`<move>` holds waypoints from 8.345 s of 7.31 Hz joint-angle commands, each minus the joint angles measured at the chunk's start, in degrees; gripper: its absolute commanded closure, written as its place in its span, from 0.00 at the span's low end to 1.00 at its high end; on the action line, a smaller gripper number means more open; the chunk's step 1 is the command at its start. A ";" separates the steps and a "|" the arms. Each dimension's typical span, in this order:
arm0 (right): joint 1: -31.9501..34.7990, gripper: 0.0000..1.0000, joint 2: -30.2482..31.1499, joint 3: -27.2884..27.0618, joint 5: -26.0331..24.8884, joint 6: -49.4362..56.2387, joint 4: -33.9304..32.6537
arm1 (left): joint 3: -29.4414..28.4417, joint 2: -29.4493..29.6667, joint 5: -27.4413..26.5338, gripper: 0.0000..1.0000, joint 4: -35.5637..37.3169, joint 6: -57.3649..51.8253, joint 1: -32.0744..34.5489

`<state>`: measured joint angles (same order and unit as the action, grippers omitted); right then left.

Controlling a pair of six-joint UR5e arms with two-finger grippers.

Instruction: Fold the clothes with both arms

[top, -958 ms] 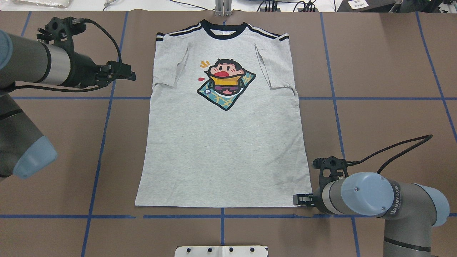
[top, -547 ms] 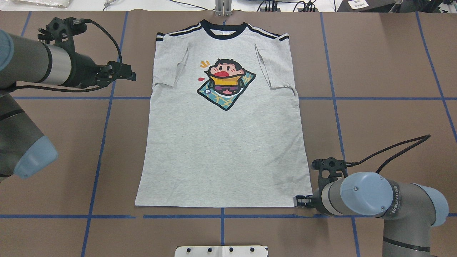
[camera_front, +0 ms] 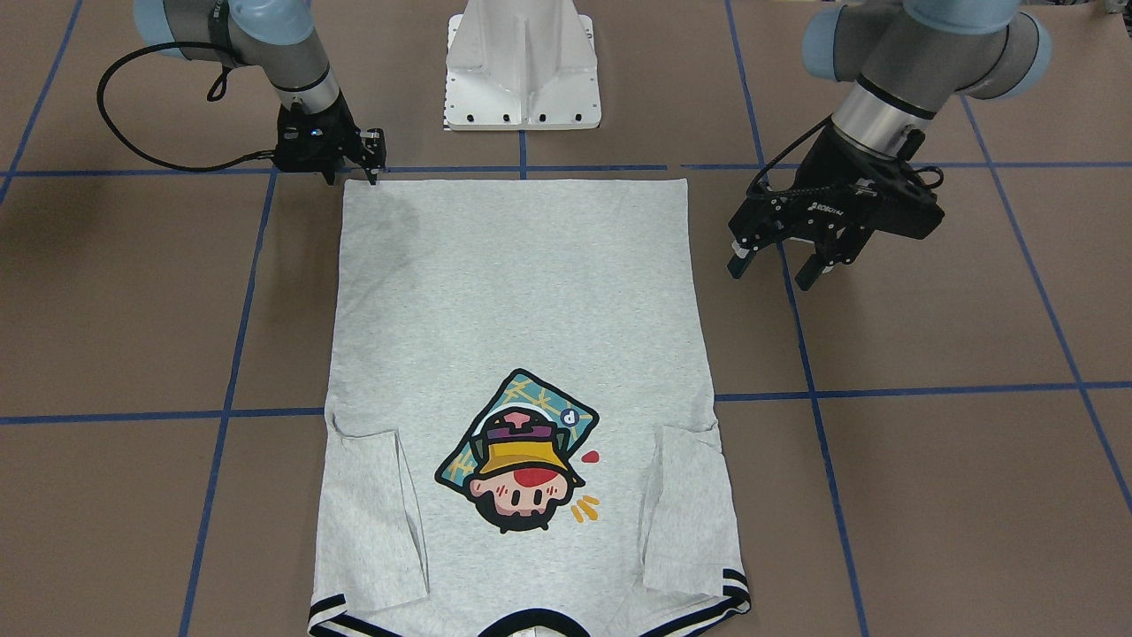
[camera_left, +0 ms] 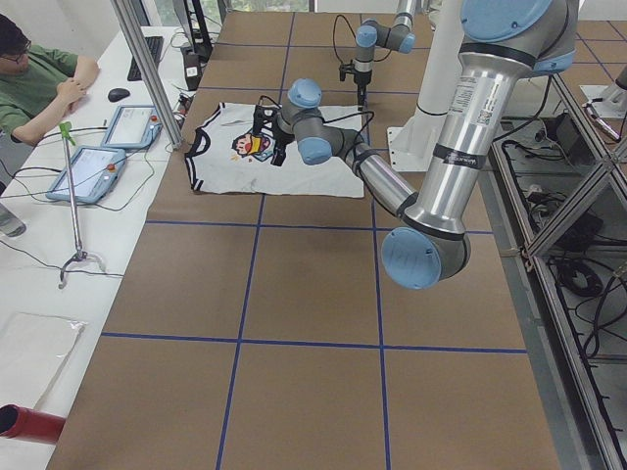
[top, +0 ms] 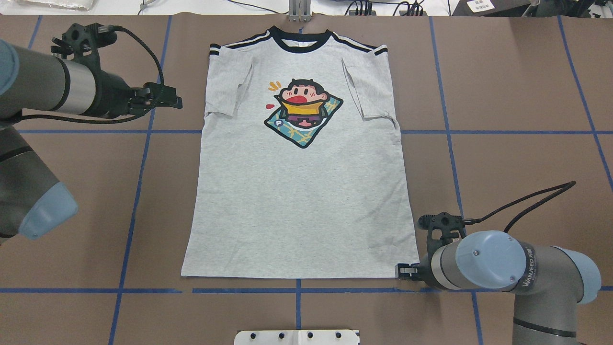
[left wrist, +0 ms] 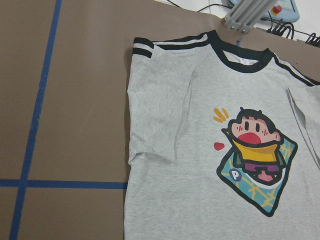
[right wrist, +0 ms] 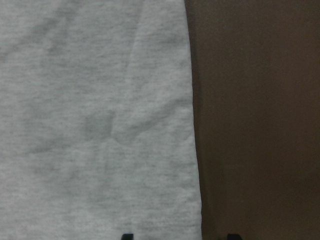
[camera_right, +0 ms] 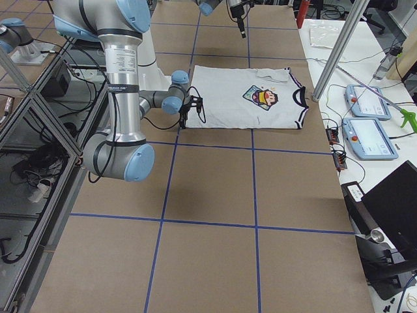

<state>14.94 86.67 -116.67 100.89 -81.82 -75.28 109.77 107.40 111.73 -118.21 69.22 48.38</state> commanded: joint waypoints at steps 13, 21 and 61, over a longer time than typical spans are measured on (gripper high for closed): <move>-0.09 0.56 -0.18 1.00 -0.08 0.00 -0.31 | -0.44 0.09 -0.02 0.01 0.00 -0.13 -0.04; 0.35 1.00 0.17 -2.41 0.27 -1.31 -0.31 | -0.35 0.00 -0.02 0.01 0.00 -0.05 0.05; 10.26 1.00 -1.07 -9.18 13.40 -4.75 0.31 | 14.65 -12.56 -18.74 1.00 8.96 29.22 -35.46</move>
<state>22.69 85.00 -124.35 107.60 -86.57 -74.97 120.83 96.09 92.89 -109.45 98.24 12.95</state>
